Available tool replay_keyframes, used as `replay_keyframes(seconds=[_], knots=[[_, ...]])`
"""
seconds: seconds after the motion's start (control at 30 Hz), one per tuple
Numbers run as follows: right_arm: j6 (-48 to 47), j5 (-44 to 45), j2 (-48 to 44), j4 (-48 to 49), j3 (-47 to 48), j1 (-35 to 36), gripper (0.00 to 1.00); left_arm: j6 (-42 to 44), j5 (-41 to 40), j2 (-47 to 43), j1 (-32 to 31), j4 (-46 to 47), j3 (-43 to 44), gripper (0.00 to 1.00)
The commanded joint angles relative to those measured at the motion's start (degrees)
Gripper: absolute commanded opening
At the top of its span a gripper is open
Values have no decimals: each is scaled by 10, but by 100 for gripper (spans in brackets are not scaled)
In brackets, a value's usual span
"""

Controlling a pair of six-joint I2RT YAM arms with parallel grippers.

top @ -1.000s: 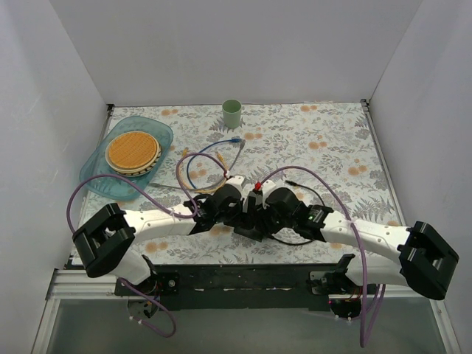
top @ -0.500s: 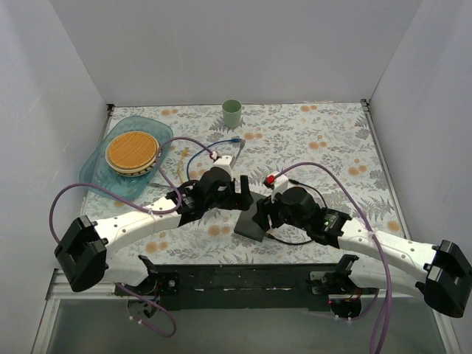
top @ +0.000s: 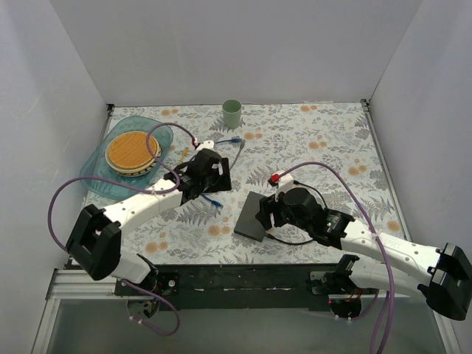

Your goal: Insert the plug into the switch port

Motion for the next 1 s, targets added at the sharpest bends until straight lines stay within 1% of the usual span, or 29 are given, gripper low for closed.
replay_keyframes(seconds=[0.0,0.2,0.4,0.6,0.77,0.8,0.87,0.9,0.93,0.97], knots=[[16,28,-9,-12,6,1,76,35,-38,63,4,13,57,73],[34,26,-21,-28,13,-1,77,77,-37,182,14,40,139,67],[40,25,-33,-45,15,-2,77,111,-45,305,16,29,248,61],[40,33,-48,-58,12,-6,77,132,-56,374,16,22,315,57],[38,34,-51,-63,9,-10,77,144,-70,429,16,10,346,53],[37,35,-52,-63,9,-10,77,147,-71,433,16,8,348,50],[36,35,-53,-61,8,-13,77,148,-71,444,16,6,351,35],[36,35,-53,-60,8,-13,77,149,-68,446,16,5,351,26],[36,34,-52,-60,9,-14,77,149,-65,448,17,5,349,10],[35,33,-51,-60,9,-15,77,150,-60,449,17,5,349,4]])
